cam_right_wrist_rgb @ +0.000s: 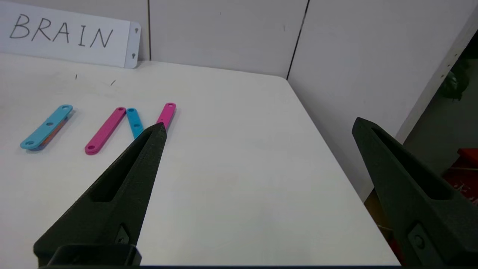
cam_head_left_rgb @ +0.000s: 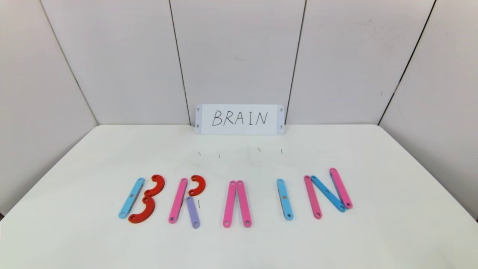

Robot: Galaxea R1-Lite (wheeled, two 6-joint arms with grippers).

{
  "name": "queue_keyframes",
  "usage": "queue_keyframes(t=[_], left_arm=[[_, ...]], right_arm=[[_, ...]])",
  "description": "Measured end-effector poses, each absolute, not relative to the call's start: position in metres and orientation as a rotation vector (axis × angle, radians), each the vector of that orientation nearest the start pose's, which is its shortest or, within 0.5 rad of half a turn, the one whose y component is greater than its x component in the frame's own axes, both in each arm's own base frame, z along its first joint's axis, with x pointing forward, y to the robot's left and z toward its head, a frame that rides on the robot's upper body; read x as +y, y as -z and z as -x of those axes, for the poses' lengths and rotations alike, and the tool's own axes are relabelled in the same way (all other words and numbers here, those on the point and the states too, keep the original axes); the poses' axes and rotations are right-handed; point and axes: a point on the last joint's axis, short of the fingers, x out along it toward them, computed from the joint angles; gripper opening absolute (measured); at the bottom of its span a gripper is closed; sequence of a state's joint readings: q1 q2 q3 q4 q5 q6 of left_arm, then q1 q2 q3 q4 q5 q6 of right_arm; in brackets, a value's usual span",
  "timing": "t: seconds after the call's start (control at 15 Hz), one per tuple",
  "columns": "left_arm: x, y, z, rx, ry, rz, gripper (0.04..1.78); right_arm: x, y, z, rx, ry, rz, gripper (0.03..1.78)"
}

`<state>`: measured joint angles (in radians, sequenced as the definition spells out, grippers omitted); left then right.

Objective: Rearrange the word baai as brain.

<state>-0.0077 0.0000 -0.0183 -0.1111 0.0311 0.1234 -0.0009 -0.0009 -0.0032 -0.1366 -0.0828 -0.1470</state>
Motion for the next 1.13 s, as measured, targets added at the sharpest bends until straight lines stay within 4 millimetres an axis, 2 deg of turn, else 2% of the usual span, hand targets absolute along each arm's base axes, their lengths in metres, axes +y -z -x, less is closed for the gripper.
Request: queue_keyframes(t=[0.33,0.47,1.13], left_arm=[[0.000,-0.075,0.023,0.001,0.023,-0.100,1.74],[0.000,-0.075,0.023,0.001,0.020,-0.093,1.74],[0.000,-0.075,0.023,-0.001,0.015,-0.047,1.74]], right_arm=[[0.000,-0.082,0.023,-0.067,0.013,0.064,1.74],[0.000,-0.074,0.023,0.013,0.003,0.028,1.74],[0.000,-0.076,0.023,-0.003,0.003,0.004,1.74]])
